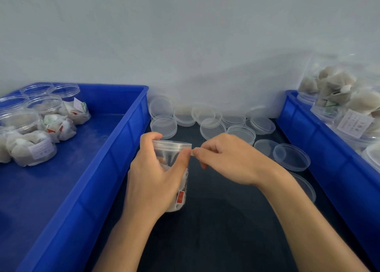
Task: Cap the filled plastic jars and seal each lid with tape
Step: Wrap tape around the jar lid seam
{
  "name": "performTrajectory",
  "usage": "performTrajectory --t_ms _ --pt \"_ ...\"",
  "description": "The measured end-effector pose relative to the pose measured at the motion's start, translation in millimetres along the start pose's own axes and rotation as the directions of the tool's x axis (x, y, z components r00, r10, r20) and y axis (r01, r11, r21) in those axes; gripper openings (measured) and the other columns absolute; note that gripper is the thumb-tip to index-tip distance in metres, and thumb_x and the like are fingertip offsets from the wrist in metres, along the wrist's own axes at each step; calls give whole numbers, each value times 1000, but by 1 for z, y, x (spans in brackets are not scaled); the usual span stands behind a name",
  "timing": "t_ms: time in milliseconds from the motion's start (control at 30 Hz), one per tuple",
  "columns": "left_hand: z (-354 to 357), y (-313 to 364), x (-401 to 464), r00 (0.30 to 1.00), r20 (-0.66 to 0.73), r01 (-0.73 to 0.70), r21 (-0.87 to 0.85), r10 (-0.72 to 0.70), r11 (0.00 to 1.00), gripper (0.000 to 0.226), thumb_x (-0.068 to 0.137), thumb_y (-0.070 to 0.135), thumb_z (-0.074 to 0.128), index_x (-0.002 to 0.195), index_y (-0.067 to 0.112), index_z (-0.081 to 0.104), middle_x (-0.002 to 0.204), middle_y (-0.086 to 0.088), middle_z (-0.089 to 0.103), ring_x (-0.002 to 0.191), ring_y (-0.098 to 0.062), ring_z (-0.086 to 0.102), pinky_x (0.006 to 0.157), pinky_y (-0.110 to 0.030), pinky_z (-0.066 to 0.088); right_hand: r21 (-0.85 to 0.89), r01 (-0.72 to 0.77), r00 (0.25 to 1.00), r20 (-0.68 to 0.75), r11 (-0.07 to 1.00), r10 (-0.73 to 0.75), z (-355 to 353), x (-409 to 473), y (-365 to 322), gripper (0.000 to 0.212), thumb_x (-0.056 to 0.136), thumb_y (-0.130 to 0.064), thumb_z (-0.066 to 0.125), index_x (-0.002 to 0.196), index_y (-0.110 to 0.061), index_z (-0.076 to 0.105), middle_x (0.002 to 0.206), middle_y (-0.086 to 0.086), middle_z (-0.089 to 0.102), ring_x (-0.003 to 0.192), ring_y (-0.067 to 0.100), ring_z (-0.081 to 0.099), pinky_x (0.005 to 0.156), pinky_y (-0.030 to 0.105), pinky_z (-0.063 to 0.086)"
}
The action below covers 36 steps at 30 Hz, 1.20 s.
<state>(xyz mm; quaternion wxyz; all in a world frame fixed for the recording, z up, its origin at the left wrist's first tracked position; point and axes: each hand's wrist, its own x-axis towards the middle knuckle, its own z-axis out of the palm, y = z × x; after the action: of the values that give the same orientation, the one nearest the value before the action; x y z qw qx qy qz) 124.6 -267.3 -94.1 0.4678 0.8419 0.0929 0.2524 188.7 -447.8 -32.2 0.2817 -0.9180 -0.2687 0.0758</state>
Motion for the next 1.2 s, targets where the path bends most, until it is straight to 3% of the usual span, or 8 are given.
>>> performTrajectory --t_ms 167,367,600,700,800,933,1000,1200 --pt "0 2 -1 1000 -18 4 -5 -4 1000 61 72 83 57 119 46 42 102 17 66 89 0 66 71 -27 52 -53 33 998 -48 998 -36 3 1 -1 53 103 -46 48 77 -1 58 53 -1 41 50 13 35 57 36 37" --pt "-5 0 2 997 9 78 -103 -77 992 44 81 71 67 110 43 49 95 19 70 90 9 65 65 -19 45 -60 96 988 -114 994 -103 6 1 0 53 103 -45 51 70 -4 45 52 -2 35 49 13 30 54 33 34" --pt "-4 -9 4 954 203 285 -372 -222 883 33 90 56 68 105 27 64 96 5 75 88 -17 77 66 -30 63 97 143 983 -134 985 -129 0 0 13 52 99 -36 57 64 -8 31 55 -3 24 51 11 22 47 27 23" --pt "-1 -7 3 893 362 432 -517 -268 739 54 85 57 66 117 14 71 111 -13 78 100 -34 78 82 -53 66 235 149 984 -129 960 -121 -6 -1 26 53 98 -38 58 62 -7 36 56 -1 27 52 13 23 48 26 22" --pt "0 1 0 785 570 601 -605 -243 522 61 84 61 67 115 11 79 115 -23 77 92 -35 78 69 -43 64 368 171 980 -159 914 -120 -15 -4 35 48 90 -42 59 54 -13 45 54 0 31 52 15 24 50 30 21" --pt "-7 -8 5 697 717 716 -693 -19 90 66 75 61 80 114 7 77 114 -29 71 83 -40 74 71 -46 63 784 275 925 -373 557 67 -41 -15 64 41 85 -29 55 46 -29 42 48 -10 26 45 9 19 52 34 14" --pt "-6 -10 5 697 715 707 -697 44 122 74 75 62 82 120 4 76 118 -30 70 88 -41 74 76 -49 62 796 290 911 -399 531 102 -49 -19 73 45 90 -29 49 47 -31 41 48 -9 24 46 11 18 54 38 13" --pt "10 -5 -2 677 735 711 -643 -33 285 86 71 67 85 125 1 76 122 -27 71 95 -40 74 83 -49 62 597 252 912 -409 762 19 -37 -12 50 48 87 -43 62 51 -16 45 55 0 31 53 18 22 52 33 21"
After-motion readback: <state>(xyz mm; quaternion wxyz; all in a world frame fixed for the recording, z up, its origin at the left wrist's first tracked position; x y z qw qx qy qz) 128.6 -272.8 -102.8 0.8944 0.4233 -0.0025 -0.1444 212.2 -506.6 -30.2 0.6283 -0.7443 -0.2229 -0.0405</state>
